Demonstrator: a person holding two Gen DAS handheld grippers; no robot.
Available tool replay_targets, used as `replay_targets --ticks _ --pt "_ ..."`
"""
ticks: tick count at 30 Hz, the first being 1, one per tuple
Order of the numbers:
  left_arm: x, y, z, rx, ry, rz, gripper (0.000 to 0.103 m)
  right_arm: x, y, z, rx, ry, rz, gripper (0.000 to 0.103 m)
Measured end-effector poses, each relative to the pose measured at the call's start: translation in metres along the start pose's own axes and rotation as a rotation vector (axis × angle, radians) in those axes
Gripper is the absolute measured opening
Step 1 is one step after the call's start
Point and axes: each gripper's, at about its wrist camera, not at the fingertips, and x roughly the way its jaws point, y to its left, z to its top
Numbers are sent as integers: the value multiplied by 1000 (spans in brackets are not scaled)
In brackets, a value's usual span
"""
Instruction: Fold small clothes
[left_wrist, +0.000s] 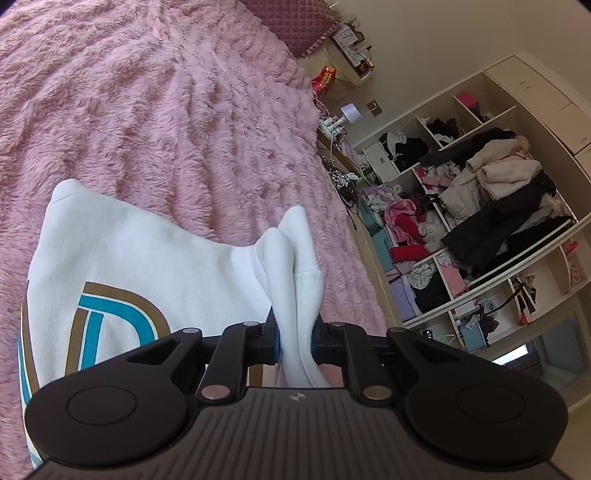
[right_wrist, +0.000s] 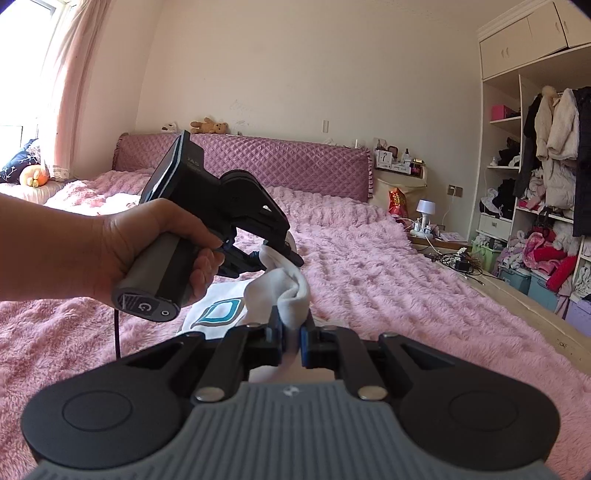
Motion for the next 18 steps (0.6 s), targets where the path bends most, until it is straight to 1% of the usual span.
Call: replay_targets --ticks 9,14,18 --pt "34 -20 -21 31 24 15 14 4 -31 -20 62 29 -51 3" --pt "49 -29 -28 50 40 45 14 12 -50 -30 108 55 -82 2" --pt "61 -33 -35 88 50 92 14 18 -61 -40 128 77 -96 2"
